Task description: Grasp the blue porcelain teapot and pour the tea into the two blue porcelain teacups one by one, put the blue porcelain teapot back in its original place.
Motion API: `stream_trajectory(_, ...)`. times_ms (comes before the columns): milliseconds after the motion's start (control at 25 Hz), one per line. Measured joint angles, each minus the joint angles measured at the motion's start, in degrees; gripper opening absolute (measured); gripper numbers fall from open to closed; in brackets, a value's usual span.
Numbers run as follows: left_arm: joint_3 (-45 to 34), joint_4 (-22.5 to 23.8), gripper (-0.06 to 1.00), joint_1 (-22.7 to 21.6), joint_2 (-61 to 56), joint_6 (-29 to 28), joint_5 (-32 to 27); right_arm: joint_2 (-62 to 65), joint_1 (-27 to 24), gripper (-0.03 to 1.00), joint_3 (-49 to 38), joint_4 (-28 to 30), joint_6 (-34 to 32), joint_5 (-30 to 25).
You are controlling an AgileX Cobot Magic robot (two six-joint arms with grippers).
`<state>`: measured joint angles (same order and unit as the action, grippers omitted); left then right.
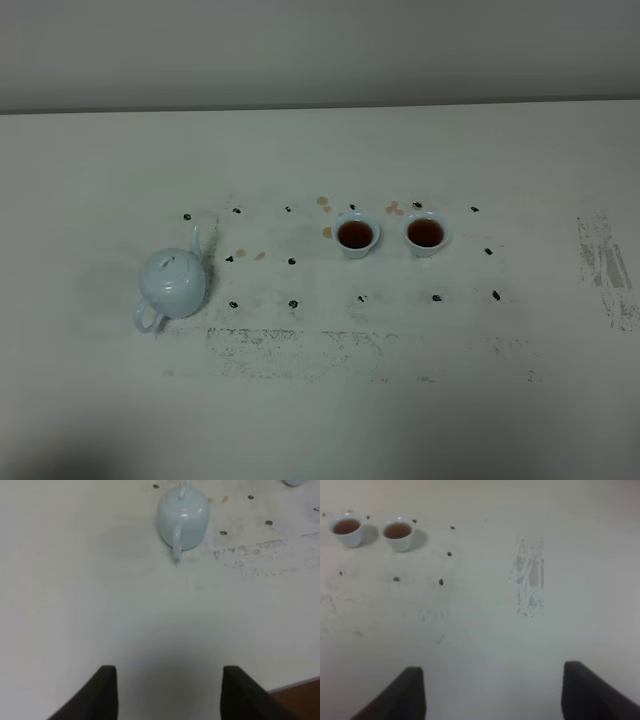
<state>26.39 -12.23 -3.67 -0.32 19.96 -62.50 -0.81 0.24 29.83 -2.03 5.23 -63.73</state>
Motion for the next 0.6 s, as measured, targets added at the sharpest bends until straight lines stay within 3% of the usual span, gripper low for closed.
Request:
stream_trajectory(240,0.00,-0.36,0.45,0.00,0.00,-0.35,0.00,0.00,0.00,0.56,0.00,0.00,0.00,0.00)
stream_trajectory(440,0.00,-0.36,0.45,0.00,0.00,-6.25,0.44,0.00,0.00,0.56,0.00,0.00,0.00,0.00)
stream_trajectory(600,0.00,0.04,0.45,0.00,0.00,-7.22,0.44,0.00,0.00,0.56,0.00,0.00,0.00,0.00)
